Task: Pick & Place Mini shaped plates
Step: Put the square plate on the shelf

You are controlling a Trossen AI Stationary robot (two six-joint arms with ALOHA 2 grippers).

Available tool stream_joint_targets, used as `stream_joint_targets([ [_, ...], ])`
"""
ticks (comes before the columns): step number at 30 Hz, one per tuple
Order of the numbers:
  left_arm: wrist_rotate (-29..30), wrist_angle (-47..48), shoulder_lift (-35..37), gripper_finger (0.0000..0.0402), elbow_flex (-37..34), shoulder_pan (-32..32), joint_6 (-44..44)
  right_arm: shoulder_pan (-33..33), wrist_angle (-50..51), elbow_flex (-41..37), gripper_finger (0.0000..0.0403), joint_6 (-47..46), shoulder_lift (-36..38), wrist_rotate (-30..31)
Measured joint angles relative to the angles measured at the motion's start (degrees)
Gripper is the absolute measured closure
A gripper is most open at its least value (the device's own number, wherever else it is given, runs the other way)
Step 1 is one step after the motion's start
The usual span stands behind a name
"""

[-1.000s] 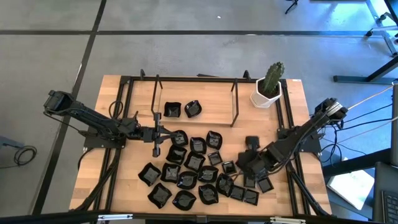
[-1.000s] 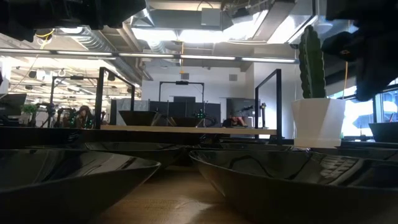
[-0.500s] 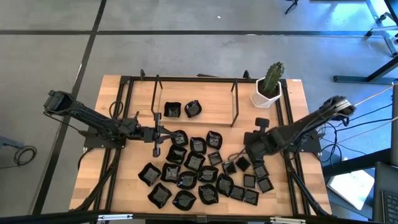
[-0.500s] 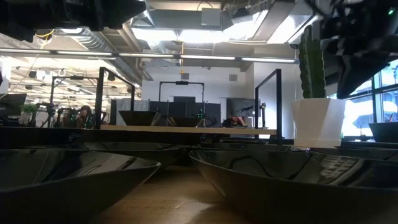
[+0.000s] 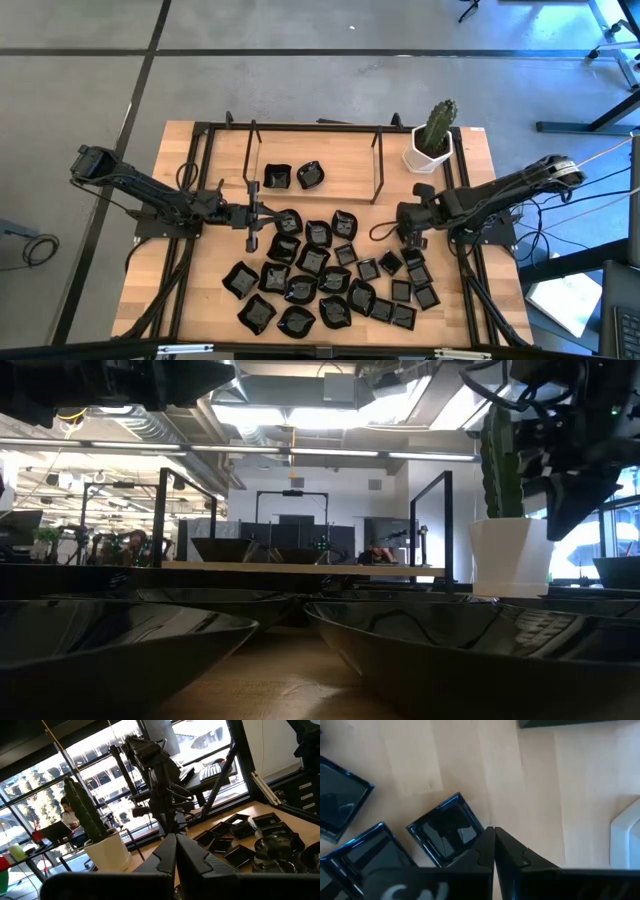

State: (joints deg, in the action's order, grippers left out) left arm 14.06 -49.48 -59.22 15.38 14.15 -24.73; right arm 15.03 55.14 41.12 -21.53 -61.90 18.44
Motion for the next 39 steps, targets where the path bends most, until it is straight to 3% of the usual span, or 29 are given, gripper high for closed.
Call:
stream_joint_targets([
  [6,0.0,0.0,0.0,0.0395,0.0,0.0,0.0,0.0,-1.6,-1.1,0.0376,0.4,-1.8,-1.7],
  [19,0.0,0.0,0.0,0.0395,0.0,0.0,0.0,-0.1,-2.4,-1.2,0.0224,0.8,-7.9,-2.2],
  [39,0.0,0.0,0.0,0.0396,0.0,0.0,0.0,-2.6,-2.6,-1.2,0.0213,0.7,-11.9,-1.6],
])
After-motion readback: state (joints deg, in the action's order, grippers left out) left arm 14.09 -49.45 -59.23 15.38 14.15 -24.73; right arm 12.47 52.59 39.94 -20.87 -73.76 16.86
